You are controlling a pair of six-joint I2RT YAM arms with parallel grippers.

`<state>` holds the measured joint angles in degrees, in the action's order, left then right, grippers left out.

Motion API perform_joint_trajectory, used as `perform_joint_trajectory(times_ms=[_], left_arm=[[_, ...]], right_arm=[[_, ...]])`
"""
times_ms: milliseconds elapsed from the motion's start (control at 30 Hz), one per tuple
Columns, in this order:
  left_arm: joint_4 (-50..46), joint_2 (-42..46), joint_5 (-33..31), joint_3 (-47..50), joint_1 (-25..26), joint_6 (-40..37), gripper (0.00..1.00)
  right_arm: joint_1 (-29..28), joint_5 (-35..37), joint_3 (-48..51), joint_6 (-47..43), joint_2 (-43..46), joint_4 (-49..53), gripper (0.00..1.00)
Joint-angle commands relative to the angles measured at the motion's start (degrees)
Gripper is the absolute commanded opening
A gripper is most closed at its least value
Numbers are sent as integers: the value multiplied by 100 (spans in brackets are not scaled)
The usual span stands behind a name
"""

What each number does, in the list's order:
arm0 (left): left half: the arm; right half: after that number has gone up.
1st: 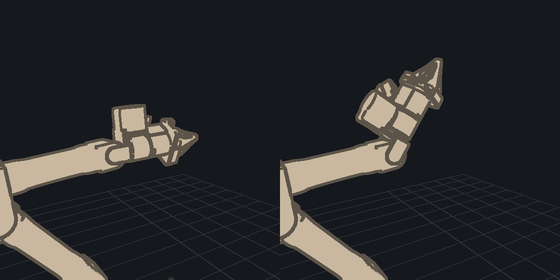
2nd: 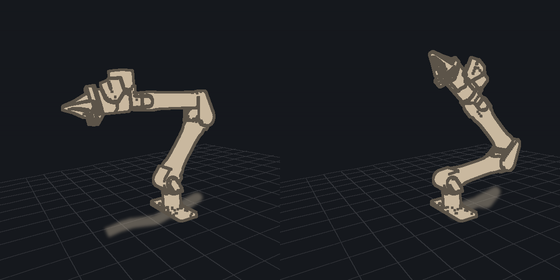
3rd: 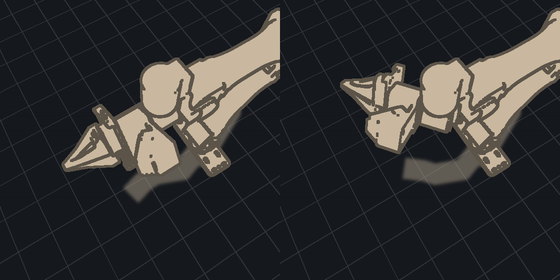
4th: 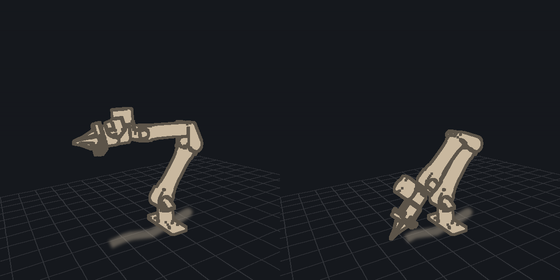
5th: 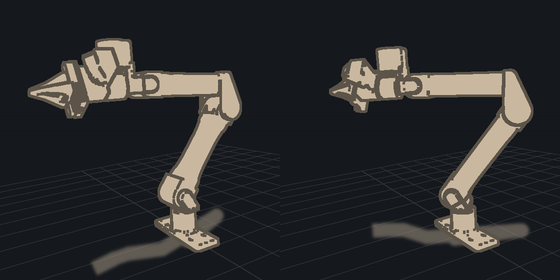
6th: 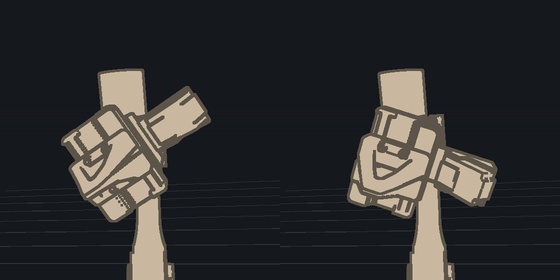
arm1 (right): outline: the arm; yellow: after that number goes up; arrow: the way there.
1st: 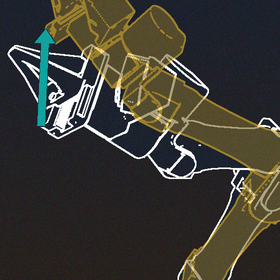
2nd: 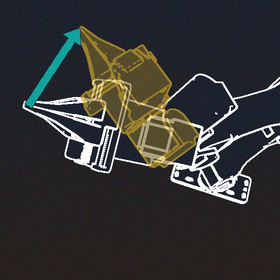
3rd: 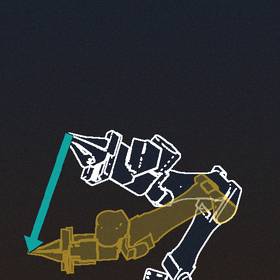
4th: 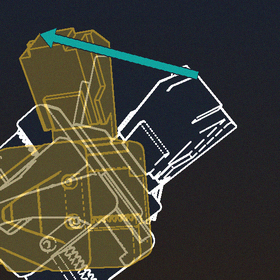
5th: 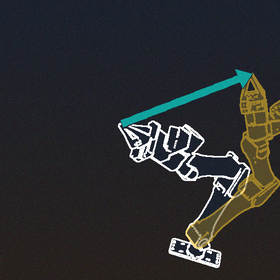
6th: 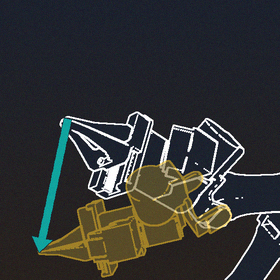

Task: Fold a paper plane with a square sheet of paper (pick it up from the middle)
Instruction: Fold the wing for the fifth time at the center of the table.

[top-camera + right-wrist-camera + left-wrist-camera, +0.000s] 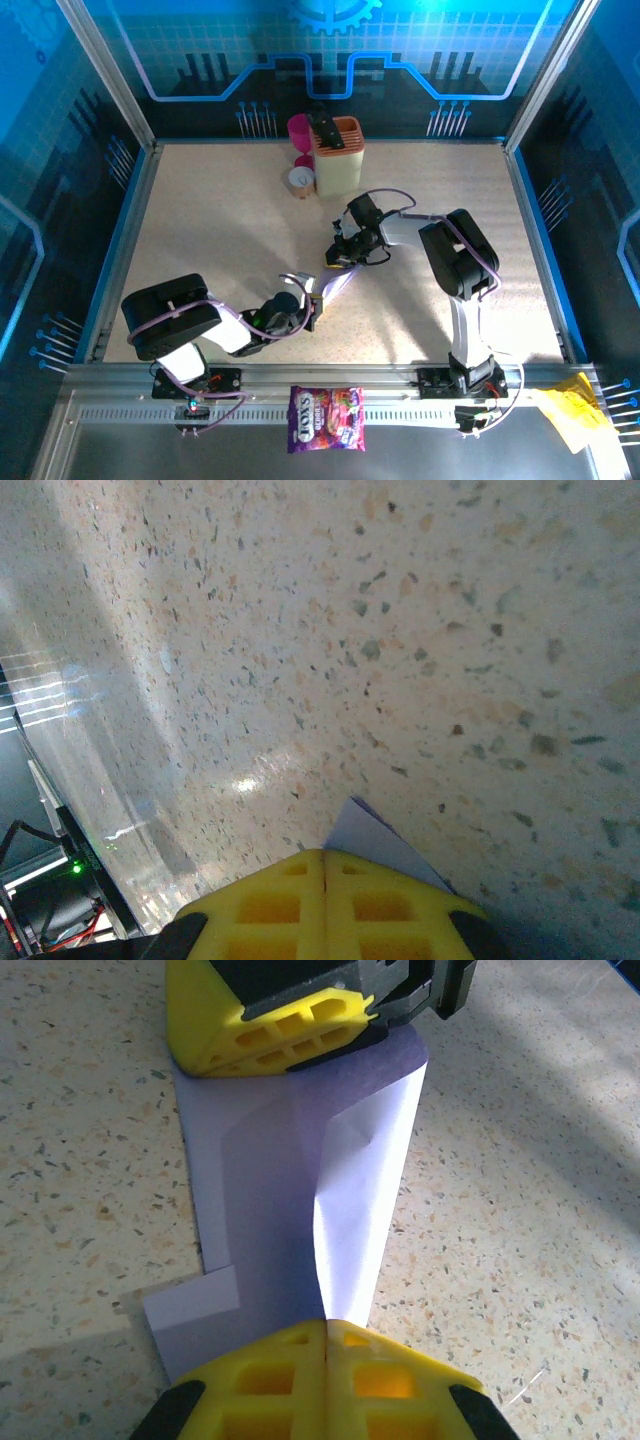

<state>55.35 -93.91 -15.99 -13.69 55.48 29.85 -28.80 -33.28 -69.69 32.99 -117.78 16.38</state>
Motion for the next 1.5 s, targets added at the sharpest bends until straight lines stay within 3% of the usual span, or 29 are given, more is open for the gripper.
perform_joint_trajectory(times_ms=[0, 633, 867, 1033, 1200, 1467], left_arm=[[-124, 13, 15, -56, -88, -156, 0], [-164, -343, 332, -152, -177, -150, 0], [-163, -470, 397, -141, -172, -75, 0], [-174, -496, 407, -159, -170, -52, 0], [-162, -548, 416, -178, -175, -58, 0], [-135, -585, 423, -169, -170, -39, 0]], right_arm=[[50, 667, 285, 19, -430, 383, 0], [91, 516, 82, -18, -276, 525, 0], [336, 347, -221, -28, 609, 392, 0], [441, 403, 137, 80, 1499, 186, 0], [181, 538, 936, 281, 2116, -94, 0], [-798, 1129, 1894, 980, 2417, -930, 0]])
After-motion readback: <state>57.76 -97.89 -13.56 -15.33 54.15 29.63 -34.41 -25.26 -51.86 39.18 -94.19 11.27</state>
